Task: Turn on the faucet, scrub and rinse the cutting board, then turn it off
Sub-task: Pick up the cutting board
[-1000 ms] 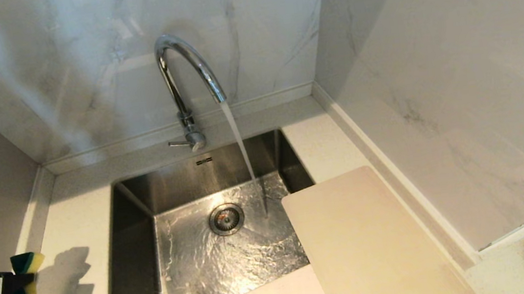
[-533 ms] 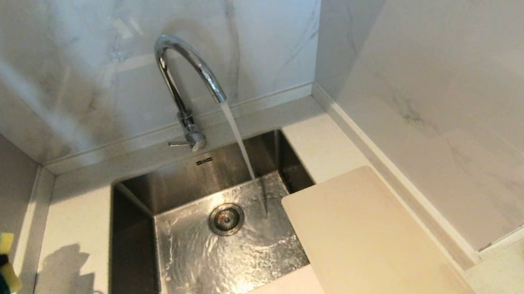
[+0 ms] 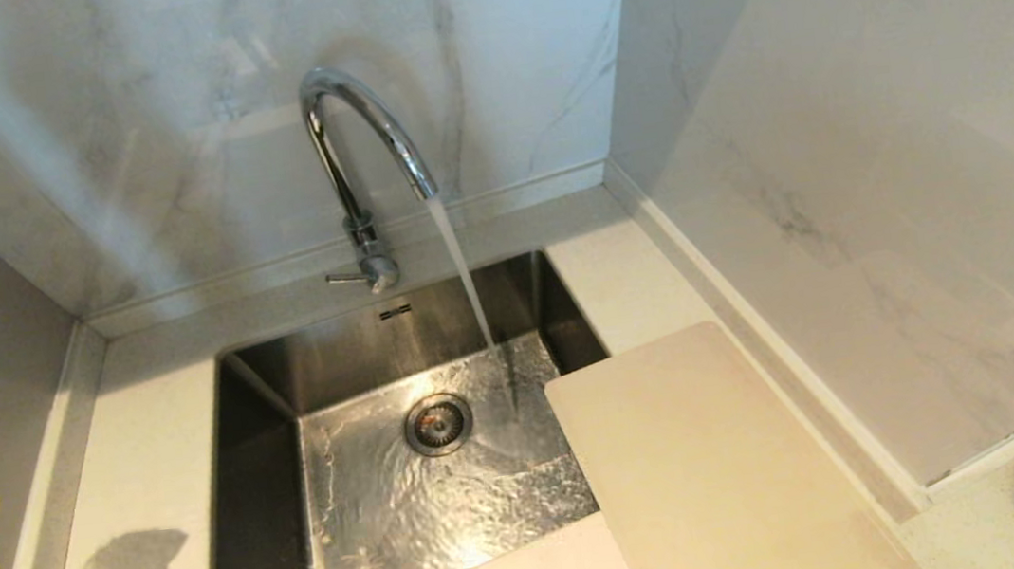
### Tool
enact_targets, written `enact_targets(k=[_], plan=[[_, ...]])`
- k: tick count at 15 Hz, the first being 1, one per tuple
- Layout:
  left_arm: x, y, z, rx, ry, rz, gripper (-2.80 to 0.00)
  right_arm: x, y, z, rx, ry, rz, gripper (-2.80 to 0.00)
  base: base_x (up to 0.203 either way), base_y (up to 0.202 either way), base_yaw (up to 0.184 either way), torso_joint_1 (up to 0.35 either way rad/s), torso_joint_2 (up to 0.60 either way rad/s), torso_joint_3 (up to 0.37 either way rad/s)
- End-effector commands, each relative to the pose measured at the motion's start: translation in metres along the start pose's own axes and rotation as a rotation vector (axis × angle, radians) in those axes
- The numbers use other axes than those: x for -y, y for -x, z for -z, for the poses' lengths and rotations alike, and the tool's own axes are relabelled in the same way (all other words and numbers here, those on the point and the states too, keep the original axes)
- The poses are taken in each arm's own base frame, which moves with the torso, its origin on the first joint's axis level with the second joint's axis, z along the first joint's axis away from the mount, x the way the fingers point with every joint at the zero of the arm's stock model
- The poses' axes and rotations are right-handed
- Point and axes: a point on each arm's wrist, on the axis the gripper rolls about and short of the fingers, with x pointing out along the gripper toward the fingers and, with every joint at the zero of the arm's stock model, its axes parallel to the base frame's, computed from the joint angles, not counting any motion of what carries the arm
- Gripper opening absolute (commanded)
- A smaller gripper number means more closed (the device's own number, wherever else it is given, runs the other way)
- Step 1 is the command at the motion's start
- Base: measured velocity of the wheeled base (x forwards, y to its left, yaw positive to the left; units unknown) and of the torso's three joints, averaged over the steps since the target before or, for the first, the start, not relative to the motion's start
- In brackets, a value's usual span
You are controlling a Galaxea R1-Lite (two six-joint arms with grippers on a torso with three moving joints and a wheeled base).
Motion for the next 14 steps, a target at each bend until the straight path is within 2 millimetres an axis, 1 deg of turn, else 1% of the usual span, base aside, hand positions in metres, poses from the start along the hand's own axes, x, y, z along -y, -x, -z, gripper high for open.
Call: enact_targets(k=[1, 3, 5, 8, 11, 12, 14], plan=[[0.008, 0.019, 0.019, 0.057, -0.024, 0.028, -2.8, 0.0, 0.0, 0.0, 0.002, 0.0, -0.001, -2.8, 0.0, 0.0, 0.0, 0.0, 0.0, 0.0], [0.01, 0.022, 0.027, 0.058, -0.029, 0.041, -2.8, 0.0, 0.0, 0.0, 0.002, 0.002, -0.001, -2.8, 0.0, 0.0, 0.0, 0.0, 0.0, 0.0], [0.009, 0.02, 0.027, 0.048, -0.014, 0.04, -2.8, 0.0, 0.0, 0.0, 0.002, 0.002, -0.001, -2.8, 0.0, 0.0, 0.0, 0.0, 0.0, 0.0], [0.009, 0.018, 0.033, 0.03, -0.009, 0.043, -2.8, 0.0, 0.0, 0.0, 0.002, 0.002, -0.001, -2.8, 0.0, 0.0, 0.0, 0.0, 0.0, 0.0], [0.009, 0.018, 0.032, 0.035, 0.001, 0.06, -2.8, 0.0, 0.0, 0.0, 0.002, 0.002, -0.001, -2.8, 0.0, 0.0, 0.0, 0.0, 0.0, 0.0], [0.01, 0.02, 0.03, 0.056, 0.011, 0.084, -2.8, 0.0, 0.0, 0.0, 0.002, 0.002, -0.001, -2.8, 0.0, 0.0, 0.0, 0.0, 0.0, 0.0], [0.011, 0.023, 0.029, 0.109, 0.005, 0.077, -2.8, 0.0, 0.0, 0.0, 0.002, 0.002, -0.001, -2.8, 0.0, 0.0, 0.0, 0.0, 0.0, 0.0]])
